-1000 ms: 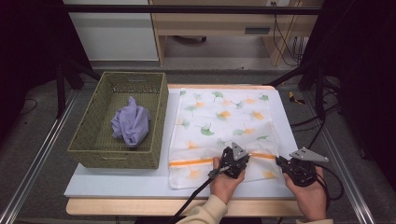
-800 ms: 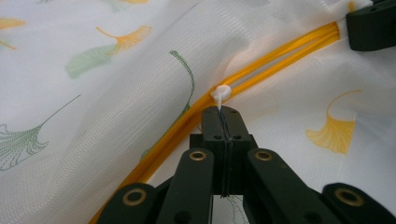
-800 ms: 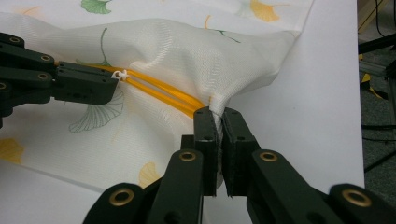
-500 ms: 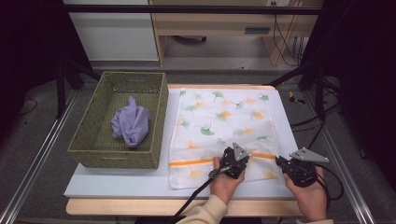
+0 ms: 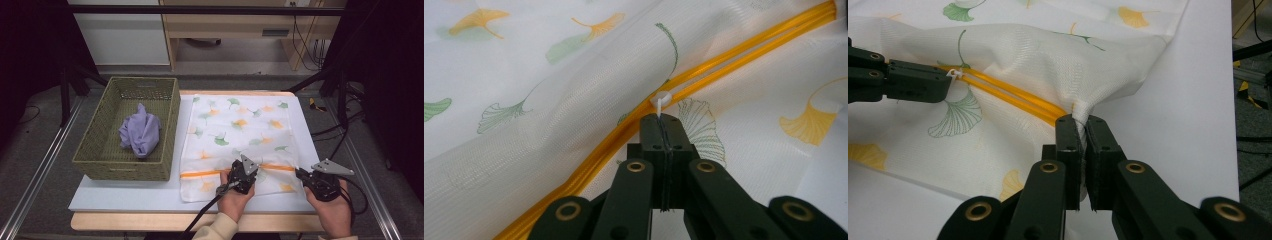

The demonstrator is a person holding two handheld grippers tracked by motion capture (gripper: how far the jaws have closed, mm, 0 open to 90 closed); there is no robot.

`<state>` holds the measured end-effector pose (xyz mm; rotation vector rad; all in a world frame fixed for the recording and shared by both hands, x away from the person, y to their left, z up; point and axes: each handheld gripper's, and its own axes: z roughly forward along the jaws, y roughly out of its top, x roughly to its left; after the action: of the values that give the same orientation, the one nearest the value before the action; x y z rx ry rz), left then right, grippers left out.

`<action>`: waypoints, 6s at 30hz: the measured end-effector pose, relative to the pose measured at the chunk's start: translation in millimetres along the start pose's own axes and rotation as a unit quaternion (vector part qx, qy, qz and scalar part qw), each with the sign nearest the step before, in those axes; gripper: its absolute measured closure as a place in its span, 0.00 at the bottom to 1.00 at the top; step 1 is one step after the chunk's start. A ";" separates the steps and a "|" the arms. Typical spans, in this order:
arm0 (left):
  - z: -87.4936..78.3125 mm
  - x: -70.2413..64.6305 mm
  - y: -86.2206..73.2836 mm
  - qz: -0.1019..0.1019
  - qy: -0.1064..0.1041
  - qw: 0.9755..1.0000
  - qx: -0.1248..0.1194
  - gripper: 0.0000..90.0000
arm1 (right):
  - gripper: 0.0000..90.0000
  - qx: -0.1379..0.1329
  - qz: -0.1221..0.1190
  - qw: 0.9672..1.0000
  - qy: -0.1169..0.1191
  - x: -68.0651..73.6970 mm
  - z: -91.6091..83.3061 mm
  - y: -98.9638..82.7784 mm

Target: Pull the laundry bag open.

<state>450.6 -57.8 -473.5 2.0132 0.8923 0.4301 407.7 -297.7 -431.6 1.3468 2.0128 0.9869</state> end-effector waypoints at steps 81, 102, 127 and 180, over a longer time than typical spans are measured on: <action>-46.4 45.3 -36.9 -0.077 0.082 0.994 -0.011 1.00 | 0.96 -0.007 0.005 1.000 0.019 1.3 -7.3 0.6; -58.8 63.8 -45.3 -0.085 0.096 0.992 -0.010 1.00 | 0.96 -0.007 0.013 1.000 0.013 -4.3 -7.8 -1.3; -78.4 77.2 -60.3 -0.096 0.112 0.989 -0.021 1.00 | 0.96 -0.002 0.010 1.000 0.001 -6.7 -5.9 -2.7; -116.8 95.1 -89.2 -0.115 0.142 0.982 -0.044 1.00 | 0.96 0.025 0.021 0.999 -0.022 -15.1 1.9 -7.4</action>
<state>408.4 111.6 -484.3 1.7691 1.2435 0.6243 410.7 -312.9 -438.3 1.4290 1.9960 0.9232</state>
